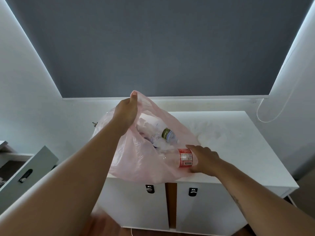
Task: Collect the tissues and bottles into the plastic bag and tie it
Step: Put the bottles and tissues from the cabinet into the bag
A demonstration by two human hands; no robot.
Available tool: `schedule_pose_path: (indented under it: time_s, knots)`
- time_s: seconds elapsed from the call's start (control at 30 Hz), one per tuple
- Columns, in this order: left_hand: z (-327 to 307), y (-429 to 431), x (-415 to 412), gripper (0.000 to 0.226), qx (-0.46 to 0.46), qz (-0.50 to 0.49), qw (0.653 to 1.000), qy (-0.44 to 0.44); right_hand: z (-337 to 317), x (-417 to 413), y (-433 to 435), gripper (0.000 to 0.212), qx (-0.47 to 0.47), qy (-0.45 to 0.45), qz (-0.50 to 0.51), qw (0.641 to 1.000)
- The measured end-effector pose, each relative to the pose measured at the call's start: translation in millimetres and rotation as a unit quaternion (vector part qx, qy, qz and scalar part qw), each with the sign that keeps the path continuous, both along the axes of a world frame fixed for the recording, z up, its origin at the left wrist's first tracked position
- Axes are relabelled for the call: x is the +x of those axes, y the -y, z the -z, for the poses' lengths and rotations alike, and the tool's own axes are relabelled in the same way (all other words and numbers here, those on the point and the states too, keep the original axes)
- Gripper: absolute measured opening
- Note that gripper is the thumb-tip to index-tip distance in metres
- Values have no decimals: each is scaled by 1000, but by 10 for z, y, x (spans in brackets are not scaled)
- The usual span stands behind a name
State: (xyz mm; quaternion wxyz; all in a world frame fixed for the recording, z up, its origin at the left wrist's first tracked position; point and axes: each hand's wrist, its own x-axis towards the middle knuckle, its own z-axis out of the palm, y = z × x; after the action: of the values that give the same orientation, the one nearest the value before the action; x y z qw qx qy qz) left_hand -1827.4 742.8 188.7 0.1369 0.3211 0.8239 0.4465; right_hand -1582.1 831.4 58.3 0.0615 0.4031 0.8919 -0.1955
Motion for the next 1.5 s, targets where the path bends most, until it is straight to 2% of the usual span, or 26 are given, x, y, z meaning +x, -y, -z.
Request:
schedule_pose_path:
  time_s: [0.07,0.2,0.37,0.43,0.5,0.57,0.63,0.7,0.73,0.8,0.87,1.0,1.1,1.17,1.23,1.37,1.5]
  knots:
    - [3,19,-20,60,2,2,1000,-5,81,35,3,80,27,-42,0,999]
    - [-17,30,-51,60,5,-1,1000,-20,15,66,32,73,-57,-205,56,975]
    - [22,32,-61,55,12,-3,1000,-23,-157,-428,115,81,26,-240,113,964]
    - [19,33,-40,55,14,-2,1000,-21,-117,-729,178,85,-53,-295,129,945]
    - [17,19,-22,56,17,-1,1000,-16,-44,-898,256,86,-122,-327,98,932]
    - [55,6,-6,57,16,6,1000,-14,9,-863,308,79,-126,-334,65,932]
    - [137,-9,0,57,19,11,1000,-20,24,-692,273,63,-76,-343,72,934]
    - [244,-46,-9,56,22,11,999,-33,24,-464,144,50,42,-309,107,944]
    - [296,-72,-6,56,24,8,999,-40,28,-336,50,50,99,-279,118,948]
    - [384,-139,20,54,28,-1,998,-50,64,-86,-185,63,187,-207,123,952]
    - [441,-230,50,53,36,-10,998,-58,124,130,-432,80,221,-118,131,959]
    - [507,-451,18,49,33,-39,995,-81,316,332,-919,102,217,9,141,966]
    - [540,-599,-33,51,30,-65,993,-90,414,325,-1251,108,189,32,129,973]
    - [558,-687,-65,52,24,-88,992,-90,514,271,-1420,107,132,46,129,982]
    - [590,-763,-93,53,11,-111,990,-92,663,206,-1452,95,97,45,118,987]
    - [639,-849,-102,54,-7,-136,986,-92,892,192,-1356,44,212,-69,70,972]
    - [560,-858,-80,55,-10,-142,985,-93,848,235,-1439,31,183,-123,82,972]
